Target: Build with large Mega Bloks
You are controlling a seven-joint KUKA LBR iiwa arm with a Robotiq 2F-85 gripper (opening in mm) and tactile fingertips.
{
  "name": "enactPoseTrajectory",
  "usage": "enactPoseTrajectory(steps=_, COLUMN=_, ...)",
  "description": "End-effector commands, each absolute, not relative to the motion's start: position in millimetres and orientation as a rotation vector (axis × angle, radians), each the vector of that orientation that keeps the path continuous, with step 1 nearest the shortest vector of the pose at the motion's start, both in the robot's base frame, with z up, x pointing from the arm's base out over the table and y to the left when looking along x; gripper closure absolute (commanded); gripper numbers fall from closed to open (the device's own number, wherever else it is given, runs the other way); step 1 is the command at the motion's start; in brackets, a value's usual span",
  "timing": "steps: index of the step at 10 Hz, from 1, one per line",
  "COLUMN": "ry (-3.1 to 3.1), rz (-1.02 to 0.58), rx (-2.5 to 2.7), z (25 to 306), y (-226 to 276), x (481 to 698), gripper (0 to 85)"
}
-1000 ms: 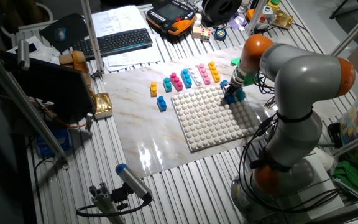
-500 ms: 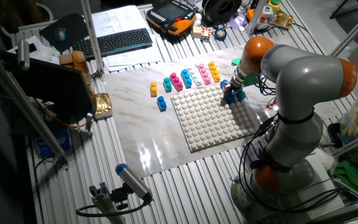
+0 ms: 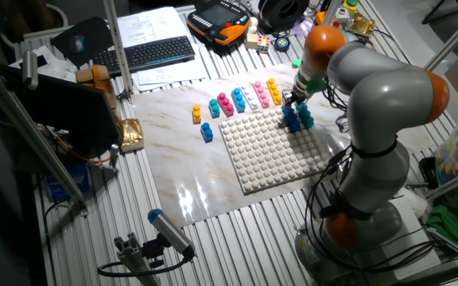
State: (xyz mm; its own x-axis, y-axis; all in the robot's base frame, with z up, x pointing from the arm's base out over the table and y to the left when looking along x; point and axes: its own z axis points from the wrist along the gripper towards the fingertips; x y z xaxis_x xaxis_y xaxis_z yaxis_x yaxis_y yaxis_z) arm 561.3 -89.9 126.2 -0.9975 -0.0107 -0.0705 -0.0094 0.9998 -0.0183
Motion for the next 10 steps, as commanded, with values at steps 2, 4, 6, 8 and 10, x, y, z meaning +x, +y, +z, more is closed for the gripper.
enactPoseTrajectory(steps=2, ry=3.066, rz=-0.038, rx=-0.016, z=125, y=-90, x=573, gripper=40.0)
enactPoseTrajectory(steps=4, ry=3.069, rz=-0.035, rx=-0.009, z=121, y=-87, x=586, gripper=40.3)
enactPoseTrajectory(steps=6, ry=3.053, rz=-0.051, rx=0.011, z=111, y=-86, x=596, gripper=38.7)
enactPoseTrajectory(steps=8, ry=3.069, rz=-0.035, rx=0.012, z=105, y=-88, x=605, gripper=39.3)
enactPoseTrajectory(steps=10, ry=3.079, rz=-0.051, rx=0.035, z=105, y=-87, x=612, gripper=39.3)
